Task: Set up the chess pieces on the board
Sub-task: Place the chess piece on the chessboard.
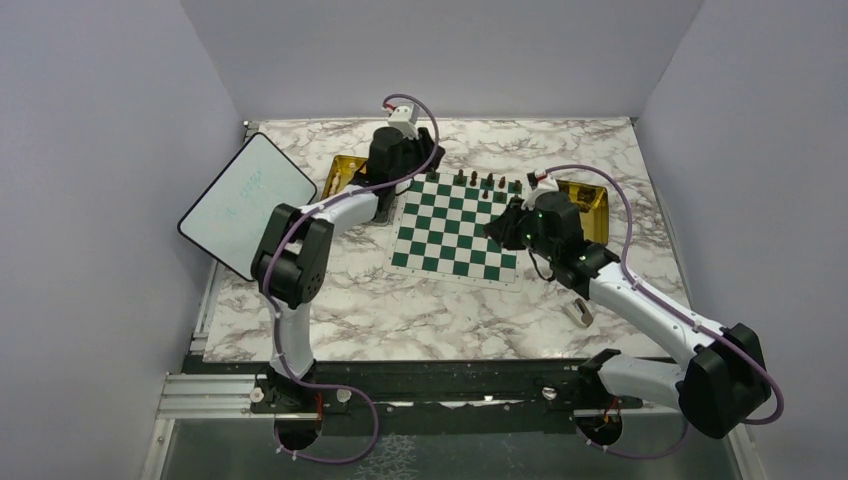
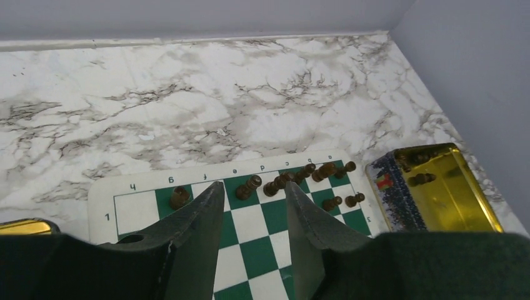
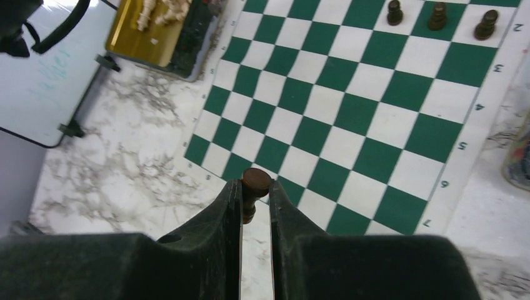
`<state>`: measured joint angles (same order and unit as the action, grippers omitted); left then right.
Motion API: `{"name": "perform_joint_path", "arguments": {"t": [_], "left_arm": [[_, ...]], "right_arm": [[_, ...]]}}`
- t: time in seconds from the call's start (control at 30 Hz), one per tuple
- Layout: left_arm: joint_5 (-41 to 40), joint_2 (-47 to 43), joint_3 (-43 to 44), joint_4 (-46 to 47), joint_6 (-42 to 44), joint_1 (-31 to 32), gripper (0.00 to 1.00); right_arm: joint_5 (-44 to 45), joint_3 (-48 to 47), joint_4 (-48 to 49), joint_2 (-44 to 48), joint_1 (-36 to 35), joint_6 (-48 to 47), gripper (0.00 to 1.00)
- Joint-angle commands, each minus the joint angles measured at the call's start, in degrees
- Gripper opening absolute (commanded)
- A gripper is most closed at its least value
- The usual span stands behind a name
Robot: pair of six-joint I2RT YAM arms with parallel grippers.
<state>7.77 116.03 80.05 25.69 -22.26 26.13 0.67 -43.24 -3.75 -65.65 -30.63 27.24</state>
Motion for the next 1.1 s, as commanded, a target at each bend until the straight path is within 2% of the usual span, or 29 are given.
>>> {"name": "perform_joint_path", "arguments": {"t": [0.0, 0.33, 0.53, 0.83, 1.07], "left_arm": [[4.1, -9.3, -7.7, 1.1, -5.5, -0.9, 0.44], [10.9, -26.5, -22.3, 1.0, -7.4, -0.8, 0.54], [15.7, -33.3, -26.3, 1.0, -7.2, -0.1, 0.55], [18.2, -35.5, -28.6, 5.4, -4.2, 6.2, 0.57], [14.2, -34.3, -28.4, 6.2, -2.9, 9.8, 0.58]], "right_arm": [[-3.8, -0.1, 8.0, -1.4, 0.4, 10.6, 0.14], [-4.5, 0.7, 17.8, -3.1, 0.7, 30.5, 0.14], [-2.1, 1.3, 24.5, -4.6, 0.7, 40.0, 0.14], [0.3, 4.1, 34.3, -7.2, 0.8, 52.5, 0.14], [0.9, 4.7, 36.6, -7.3, 0.8, 55.7, 0.13]]}}
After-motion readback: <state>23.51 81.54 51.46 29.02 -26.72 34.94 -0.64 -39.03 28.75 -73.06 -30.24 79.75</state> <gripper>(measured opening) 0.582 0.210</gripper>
